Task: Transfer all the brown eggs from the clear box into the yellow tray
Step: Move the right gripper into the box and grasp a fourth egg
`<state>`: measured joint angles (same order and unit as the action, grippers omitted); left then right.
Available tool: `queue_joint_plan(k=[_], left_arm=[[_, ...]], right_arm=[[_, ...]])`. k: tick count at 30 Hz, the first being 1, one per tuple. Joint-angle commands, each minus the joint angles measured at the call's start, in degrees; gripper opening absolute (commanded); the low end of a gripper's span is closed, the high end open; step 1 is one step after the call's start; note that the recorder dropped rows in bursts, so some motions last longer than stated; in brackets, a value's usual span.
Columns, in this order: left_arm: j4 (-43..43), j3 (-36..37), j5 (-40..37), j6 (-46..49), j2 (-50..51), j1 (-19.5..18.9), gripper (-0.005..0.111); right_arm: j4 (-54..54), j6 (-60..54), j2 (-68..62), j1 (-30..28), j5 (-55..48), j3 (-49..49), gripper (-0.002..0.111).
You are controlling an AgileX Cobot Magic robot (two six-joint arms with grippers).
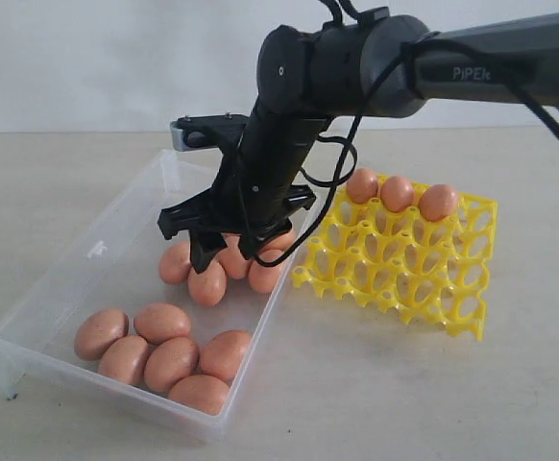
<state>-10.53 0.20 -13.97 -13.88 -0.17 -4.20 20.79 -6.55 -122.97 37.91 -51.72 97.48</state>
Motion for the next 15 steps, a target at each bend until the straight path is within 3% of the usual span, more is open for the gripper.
queue_joint_plan(k=[1, 15], left_arm=[[0.1, -0.2, 0.6, 0.4, 0.2, 0.3, -0.004], [0.1, -0.2, 0.4, 0.4, 0.2, 0.3, -0.004]], right_arm=[[1.9, 0.4, -1.1, -0.1, 3.7, 0.5, 0.059], [3.4, 2.2, -5.9, -0.1, 10.3, 0.5, 0.059]])
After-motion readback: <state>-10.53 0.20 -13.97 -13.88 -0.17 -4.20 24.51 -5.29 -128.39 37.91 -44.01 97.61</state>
